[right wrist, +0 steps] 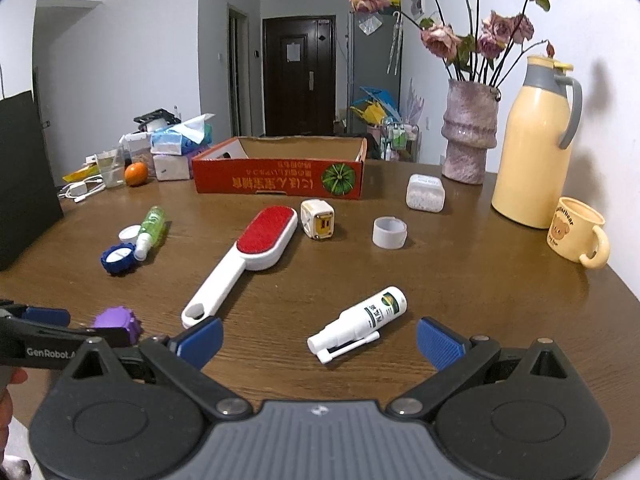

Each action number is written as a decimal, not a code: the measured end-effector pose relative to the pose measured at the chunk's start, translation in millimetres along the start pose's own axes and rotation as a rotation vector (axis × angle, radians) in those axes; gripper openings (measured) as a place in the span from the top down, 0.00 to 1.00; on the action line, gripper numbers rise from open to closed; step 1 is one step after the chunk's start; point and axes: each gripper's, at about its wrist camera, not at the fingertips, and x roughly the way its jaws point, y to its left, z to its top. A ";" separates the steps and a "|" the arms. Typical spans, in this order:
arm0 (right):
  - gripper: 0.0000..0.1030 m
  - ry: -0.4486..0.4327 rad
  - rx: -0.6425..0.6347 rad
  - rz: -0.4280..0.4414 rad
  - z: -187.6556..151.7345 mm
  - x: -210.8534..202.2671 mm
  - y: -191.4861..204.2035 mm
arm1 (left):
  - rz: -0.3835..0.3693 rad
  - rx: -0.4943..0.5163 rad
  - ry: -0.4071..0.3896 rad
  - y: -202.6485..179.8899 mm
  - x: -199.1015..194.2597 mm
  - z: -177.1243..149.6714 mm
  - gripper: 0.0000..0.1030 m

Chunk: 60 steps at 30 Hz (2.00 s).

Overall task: Organize rigid objects
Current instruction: 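Move the left gripper to the purple gear cap and close on it, then lift the purple cap with the left gripper while the right gripper grasps the white spray bottle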

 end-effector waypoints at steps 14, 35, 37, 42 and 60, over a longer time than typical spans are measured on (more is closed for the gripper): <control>0.00 0.026 0.006 -0.014 -0.8 22.6 -5.2 | -0.018 0.020 -0.013 2.0 21.9 -0.8 0.46; 0.00 0.011 -0.182 0.071 -14.5 62.0 -36.9 | -0.041 -0.007 -0.033 7.2 20.3 5.2 0.46; 0.00 0.015 -0.200 0.091 -15.1 66.3 -37.9 | -0.037 -0.009 -0.032 6.5 20.6 5.6 0.46; 0.00 0.027 -0.259 0.113 -13.3 79.2 -37.7 | -0.025 -0.013 -0.029 4.9 21.3 6.8 0.46; 0.05 0.041 -0.320 0.156 0.1 113.1 -43.3 | -0.004 -0.027 -0.040 2.5 23.8 18.3 0.46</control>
